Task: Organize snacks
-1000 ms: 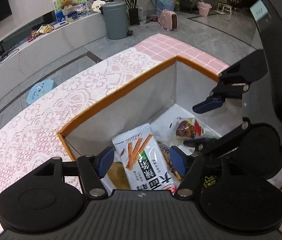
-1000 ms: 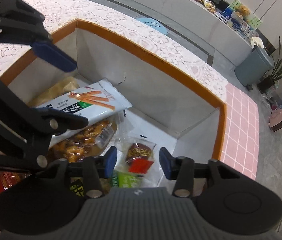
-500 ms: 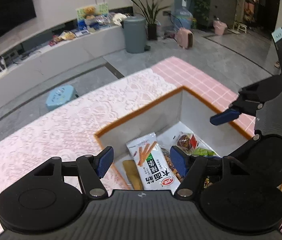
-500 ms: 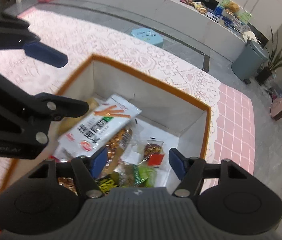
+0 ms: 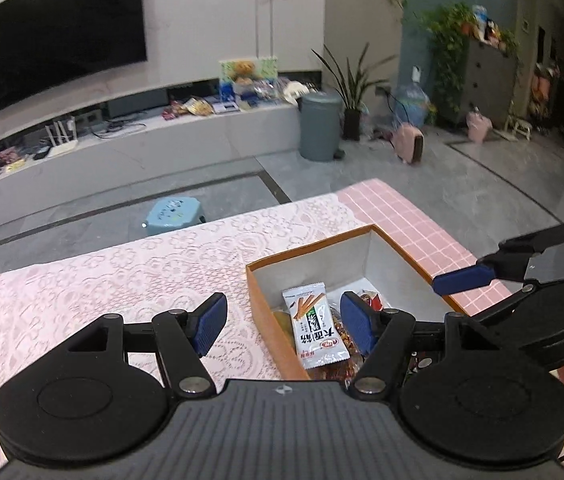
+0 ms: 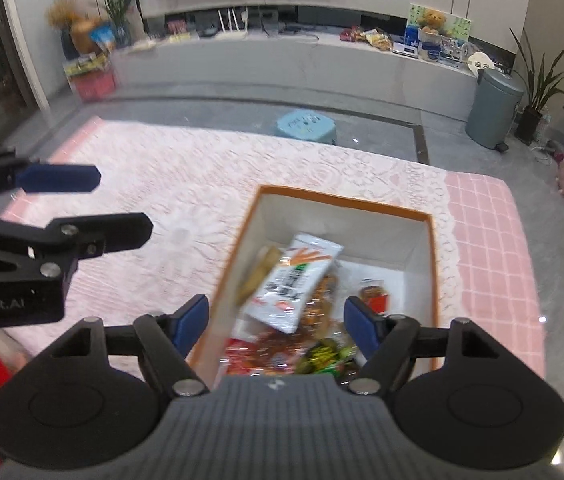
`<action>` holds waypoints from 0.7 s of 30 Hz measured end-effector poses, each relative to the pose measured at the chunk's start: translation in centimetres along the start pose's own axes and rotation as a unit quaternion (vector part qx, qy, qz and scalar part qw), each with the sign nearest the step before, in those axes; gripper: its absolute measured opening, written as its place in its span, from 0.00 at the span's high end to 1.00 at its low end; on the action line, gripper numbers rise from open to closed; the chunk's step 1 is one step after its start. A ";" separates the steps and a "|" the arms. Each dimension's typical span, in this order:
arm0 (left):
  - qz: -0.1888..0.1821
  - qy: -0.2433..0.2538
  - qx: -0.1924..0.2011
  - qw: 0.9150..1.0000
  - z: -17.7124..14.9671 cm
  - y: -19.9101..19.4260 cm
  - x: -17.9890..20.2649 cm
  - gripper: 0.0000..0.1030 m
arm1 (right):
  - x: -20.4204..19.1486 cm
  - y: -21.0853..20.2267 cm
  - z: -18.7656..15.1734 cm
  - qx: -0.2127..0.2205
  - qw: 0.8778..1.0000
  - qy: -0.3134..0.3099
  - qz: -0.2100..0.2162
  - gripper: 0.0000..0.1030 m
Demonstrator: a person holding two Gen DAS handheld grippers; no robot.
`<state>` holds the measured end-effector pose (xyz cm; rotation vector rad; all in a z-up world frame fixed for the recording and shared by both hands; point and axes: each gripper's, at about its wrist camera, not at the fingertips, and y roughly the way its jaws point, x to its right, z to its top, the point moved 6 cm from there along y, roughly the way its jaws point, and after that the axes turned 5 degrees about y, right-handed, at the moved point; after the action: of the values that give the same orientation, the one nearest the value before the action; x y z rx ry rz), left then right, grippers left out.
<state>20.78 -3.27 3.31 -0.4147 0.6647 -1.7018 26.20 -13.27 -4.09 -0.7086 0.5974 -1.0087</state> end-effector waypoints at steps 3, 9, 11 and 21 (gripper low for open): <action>0.000 -0.022 0.010 1.000 -0.9 -1.7 0.0 0.25 | -1.4 -1.5 -1.2 0.018 1.000 0.015 0.020 0.28; 0.011 -0.061 0.031 0.998 -2.9 -4.3 -0.5 0.22 | -4.4 -4.5 -4.3 0.070 0.997 0.004 0.025 0.25; 0.021 -0.068 0.033 0.997 -3.7 -4.7 -0.6 0.22 | -5.1 -5.6 -5.5 0.087 0.996 0.012 0.030 0.23; 0.028 -0.076 0.054 0.995 -8.5 -5.8 0.1 0.21 | -6.1 -8.0 -11.9 0.174 0.983 0.060 -0.026 0.18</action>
<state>11.22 -0.84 0.32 -0.4405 0.4681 -1.6263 10.66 -13.50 -4.78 -0.3575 0.4919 -1.1744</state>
